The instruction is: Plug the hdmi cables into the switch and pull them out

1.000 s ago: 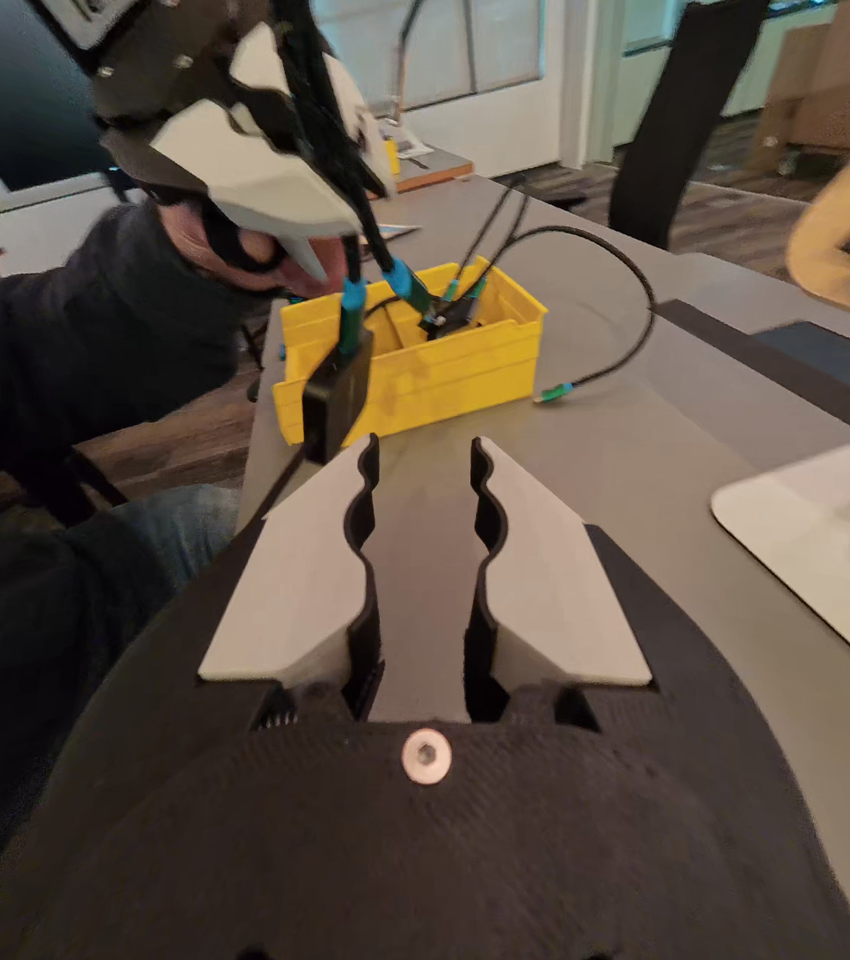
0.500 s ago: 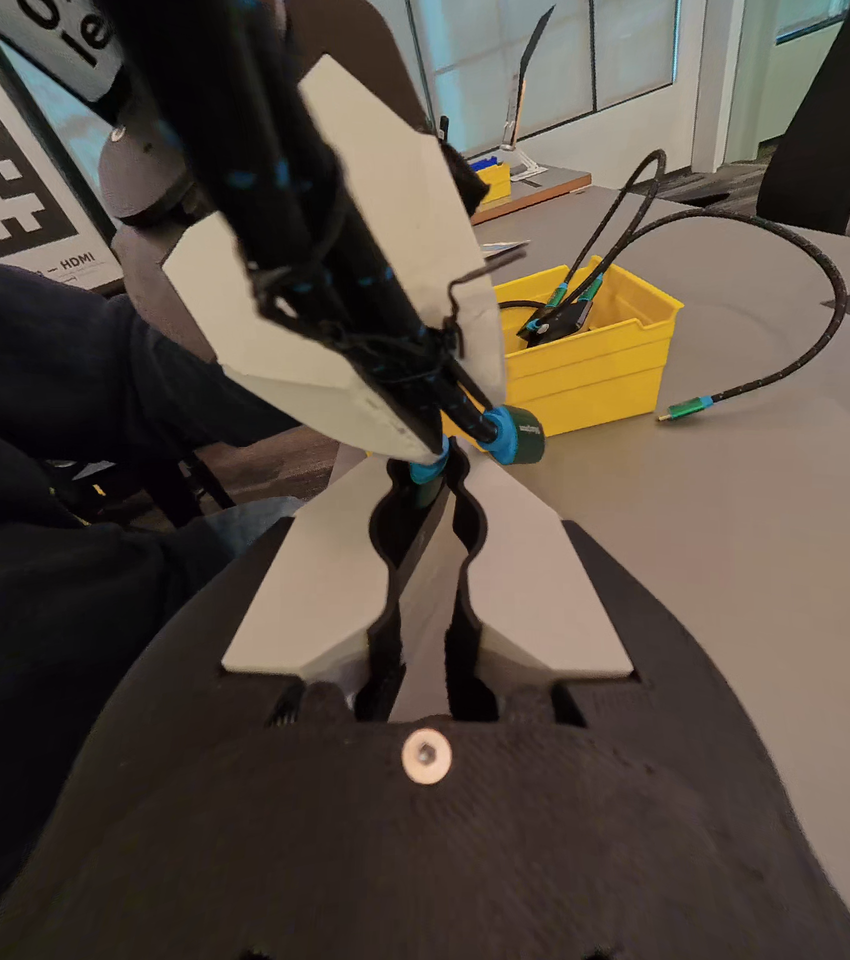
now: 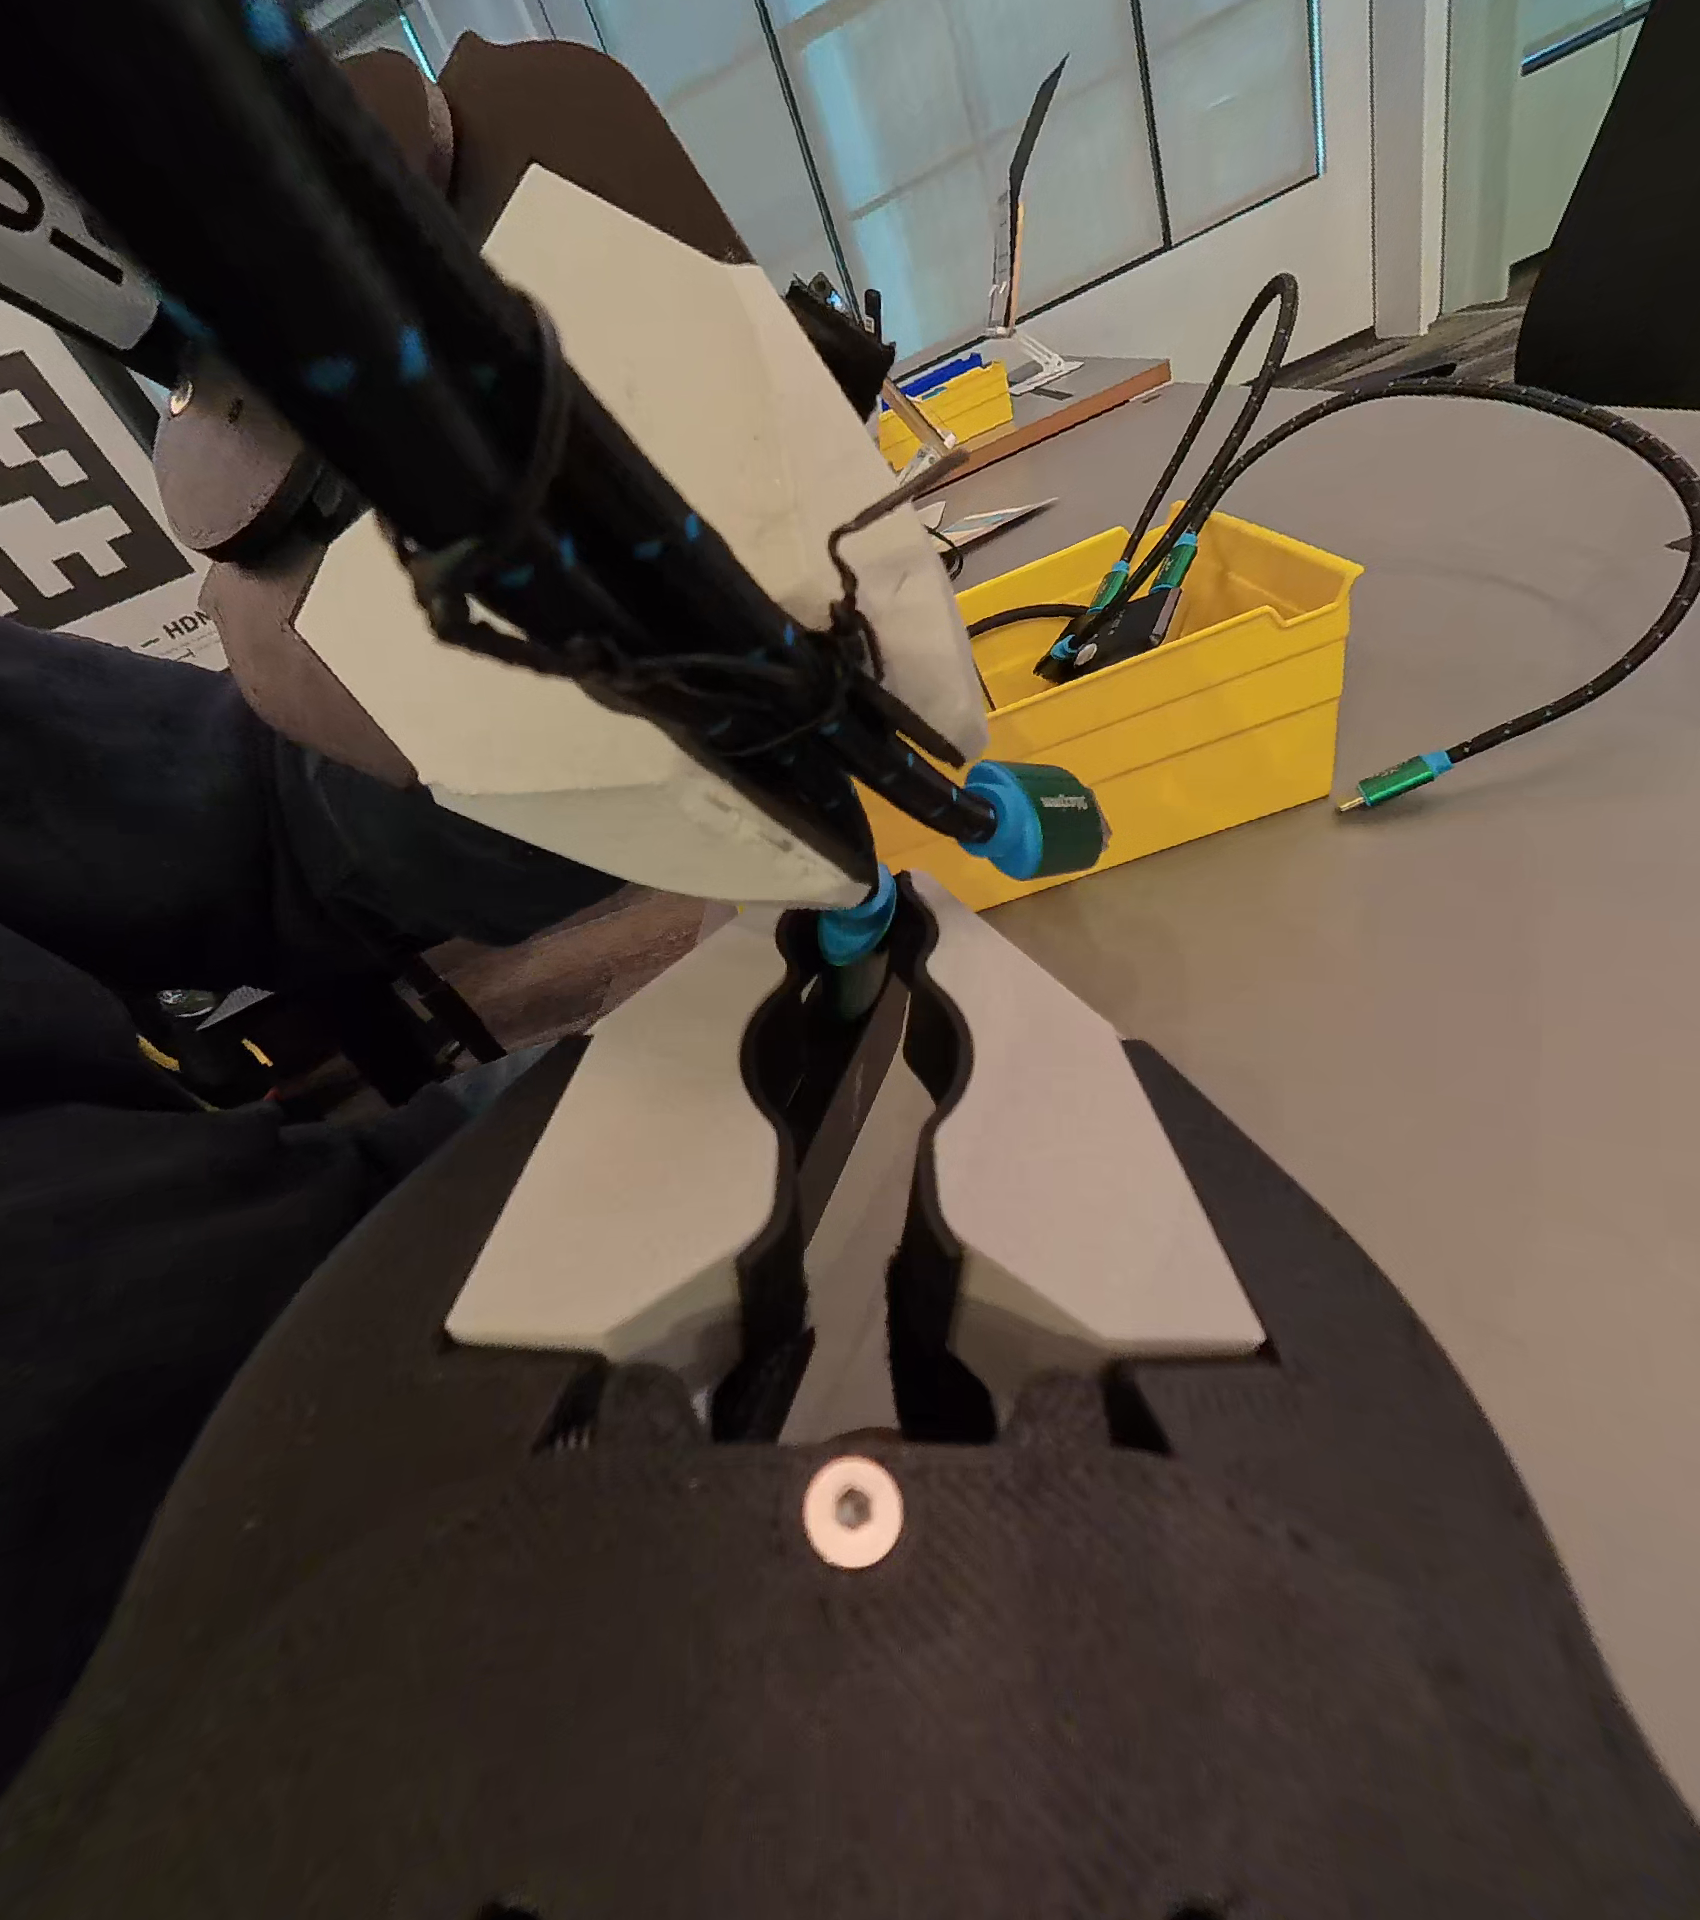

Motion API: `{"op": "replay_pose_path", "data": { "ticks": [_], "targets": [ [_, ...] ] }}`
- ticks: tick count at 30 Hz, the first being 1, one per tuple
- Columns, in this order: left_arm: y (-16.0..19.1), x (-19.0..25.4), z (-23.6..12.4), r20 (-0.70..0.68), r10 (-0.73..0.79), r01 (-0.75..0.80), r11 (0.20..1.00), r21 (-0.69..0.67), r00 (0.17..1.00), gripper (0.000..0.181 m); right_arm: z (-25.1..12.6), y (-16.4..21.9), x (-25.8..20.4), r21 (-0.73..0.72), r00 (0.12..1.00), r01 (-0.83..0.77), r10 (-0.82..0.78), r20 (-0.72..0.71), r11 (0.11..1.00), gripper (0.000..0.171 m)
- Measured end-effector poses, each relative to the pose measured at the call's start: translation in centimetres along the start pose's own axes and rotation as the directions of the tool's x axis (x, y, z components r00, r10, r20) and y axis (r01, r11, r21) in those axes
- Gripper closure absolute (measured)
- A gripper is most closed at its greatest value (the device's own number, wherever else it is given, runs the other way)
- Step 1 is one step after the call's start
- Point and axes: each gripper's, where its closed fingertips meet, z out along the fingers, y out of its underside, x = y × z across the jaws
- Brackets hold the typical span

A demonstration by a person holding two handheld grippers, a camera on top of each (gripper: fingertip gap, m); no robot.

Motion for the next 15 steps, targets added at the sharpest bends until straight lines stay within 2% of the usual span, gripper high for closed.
{"op": "replay_pose_path", "data": {
  "ticks": [10,13,15],
  "targets": [
    [-0.2,0.0,-0.1,0.015,0.003,-0.004,1.0,0.013,1.0,0.169,-0.1,0.2,0.2,-0.002,1.0,-0.009,0.009,-0.013,1.0,0.16],
    [-0.7,-0.3,-0.5,0.026,-0.016,0.015,0.999,0.042,1.0,0.16,-0.3,0.3,0.5,-0.001,1.0,-0.018,0.018,-0.023,1.0,0.16],
    [-1.1,-1.0,-1.0,0.062,-0.043,0.039,0.997,0.067,0.997,0.139,-0.4,0.3,0.8,0.003,0.999,-0.024,0.024,-0.033,1.0,0.16]
  ]
}}
